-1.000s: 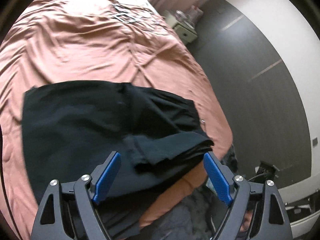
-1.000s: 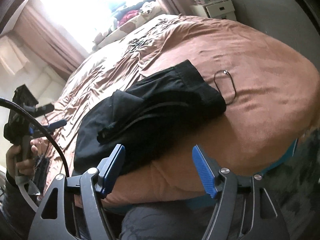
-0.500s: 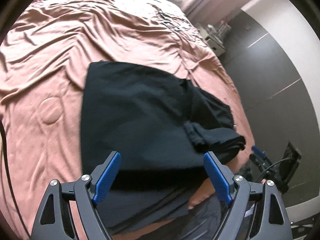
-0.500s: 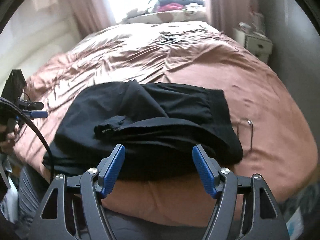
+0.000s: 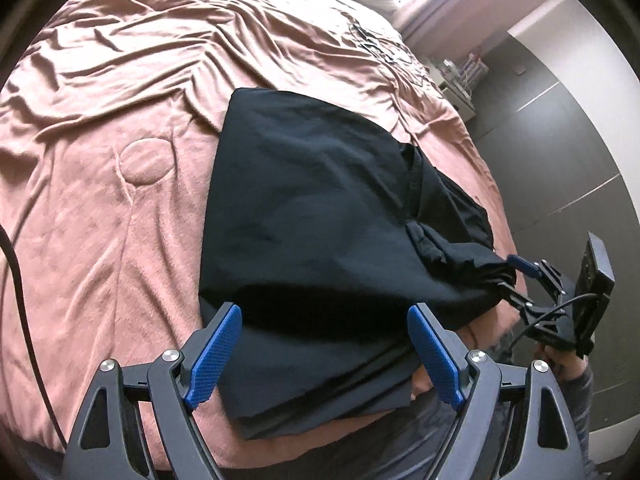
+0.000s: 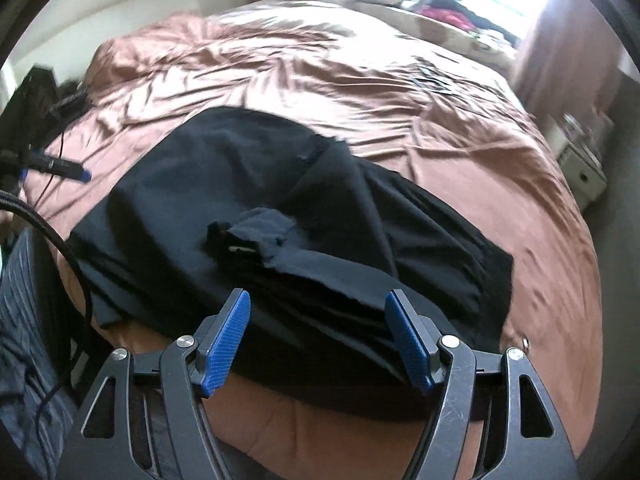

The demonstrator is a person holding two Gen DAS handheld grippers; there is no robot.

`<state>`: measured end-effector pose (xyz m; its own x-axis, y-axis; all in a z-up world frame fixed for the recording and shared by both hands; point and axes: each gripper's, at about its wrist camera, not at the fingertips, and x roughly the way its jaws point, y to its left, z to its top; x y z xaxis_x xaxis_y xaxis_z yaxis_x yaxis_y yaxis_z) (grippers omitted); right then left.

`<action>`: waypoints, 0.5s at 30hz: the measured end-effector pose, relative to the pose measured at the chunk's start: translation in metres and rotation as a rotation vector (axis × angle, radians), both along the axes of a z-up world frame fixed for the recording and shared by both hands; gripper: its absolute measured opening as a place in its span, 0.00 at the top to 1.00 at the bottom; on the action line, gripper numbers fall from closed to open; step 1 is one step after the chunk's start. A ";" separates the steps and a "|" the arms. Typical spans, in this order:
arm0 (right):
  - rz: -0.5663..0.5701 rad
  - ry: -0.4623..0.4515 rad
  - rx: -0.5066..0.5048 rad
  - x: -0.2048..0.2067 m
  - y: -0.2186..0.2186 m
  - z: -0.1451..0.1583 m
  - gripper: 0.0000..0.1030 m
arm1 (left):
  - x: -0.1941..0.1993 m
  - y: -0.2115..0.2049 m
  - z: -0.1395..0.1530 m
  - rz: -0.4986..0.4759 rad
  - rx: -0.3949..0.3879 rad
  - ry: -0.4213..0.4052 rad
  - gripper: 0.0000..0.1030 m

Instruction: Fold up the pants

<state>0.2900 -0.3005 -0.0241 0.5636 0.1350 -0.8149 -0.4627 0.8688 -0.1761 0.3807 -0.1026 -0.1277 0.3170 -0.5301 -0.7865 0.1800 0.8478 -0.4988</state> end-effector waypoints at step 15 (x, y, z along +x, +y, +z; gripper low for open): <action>0.148 0.101 -0.150 0.056 0.036 -0.040 0.48 | 0.003 0.019 -0.011 0.041 -0.017 0.030 0.16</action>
<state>0.3459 -0.2641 -0.0637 0.4615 0.0834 -0.8832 -0.6050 0.7577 -0.2446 0.3839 -0.0831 -0.1384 0.3147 -0.5305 -0.7871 0.1303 0.8455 -0.5178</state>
